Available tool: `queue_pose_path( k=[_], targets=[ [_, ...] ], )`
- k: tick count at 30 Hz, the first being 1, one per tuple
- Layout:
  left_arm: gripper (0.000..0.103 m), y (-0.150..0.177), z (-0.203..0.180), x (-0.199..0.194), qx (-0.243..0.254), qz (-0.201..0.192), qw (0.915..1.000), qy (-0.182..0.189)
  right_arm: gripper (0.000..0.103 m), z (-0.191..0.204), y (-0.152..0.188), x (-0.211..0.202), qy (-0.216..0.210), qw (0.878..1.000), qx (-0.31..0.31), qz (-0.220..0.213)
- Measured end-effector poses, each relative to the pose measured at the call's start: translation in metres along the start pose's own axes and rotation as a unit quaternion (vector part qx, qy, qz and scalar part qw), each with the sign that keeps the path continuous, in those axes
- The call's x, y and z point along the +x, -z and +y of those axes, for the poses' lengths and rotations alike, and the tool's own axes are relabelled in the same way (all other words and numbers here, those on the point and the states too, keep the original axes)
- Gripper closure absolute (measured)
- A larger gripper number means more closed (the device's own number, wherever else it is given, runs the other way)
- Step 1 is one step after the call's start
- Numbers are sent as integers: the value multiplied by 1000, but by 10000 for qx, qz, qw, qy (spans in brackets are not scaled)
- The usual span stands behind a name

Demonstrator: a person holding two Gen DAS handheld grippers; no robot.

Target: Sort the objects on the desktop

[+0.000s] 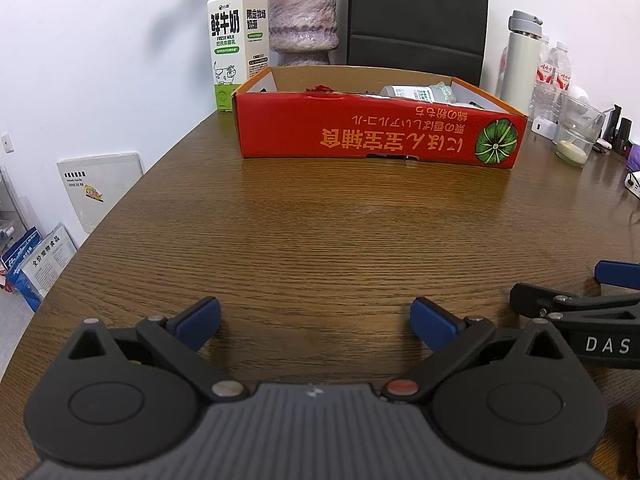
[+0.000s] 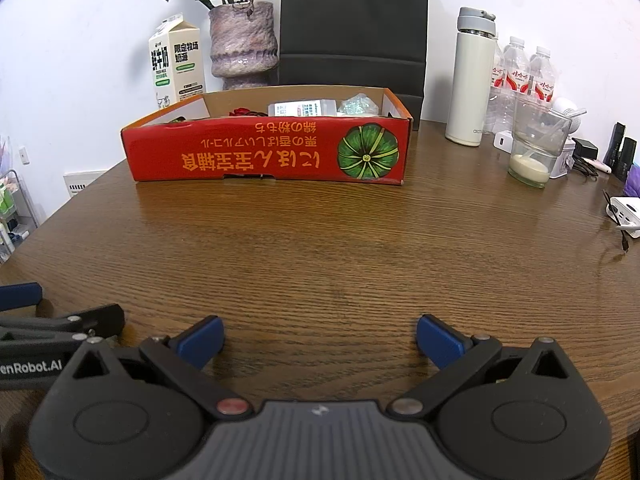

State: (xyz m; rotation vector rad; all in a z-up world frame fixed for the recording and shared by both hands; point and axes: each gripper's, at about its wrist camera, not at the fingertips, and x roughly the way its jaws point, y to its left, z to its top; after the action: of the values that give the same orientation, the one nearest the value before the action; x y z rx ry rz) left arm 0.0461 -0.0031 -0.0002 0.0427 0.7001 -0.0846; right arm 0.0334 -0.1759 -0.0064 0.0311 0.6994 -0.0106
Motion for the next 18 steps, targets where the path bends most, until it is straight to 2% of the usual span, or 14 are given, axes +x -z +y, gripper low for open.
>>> queue_pose_path(
  k=[18],
  targets=[
    [0, 0, 1, 0, -21, -4, 10000, 22, 0, 2, 1, -1, -20, 10000, -21, 1]
  ],
)
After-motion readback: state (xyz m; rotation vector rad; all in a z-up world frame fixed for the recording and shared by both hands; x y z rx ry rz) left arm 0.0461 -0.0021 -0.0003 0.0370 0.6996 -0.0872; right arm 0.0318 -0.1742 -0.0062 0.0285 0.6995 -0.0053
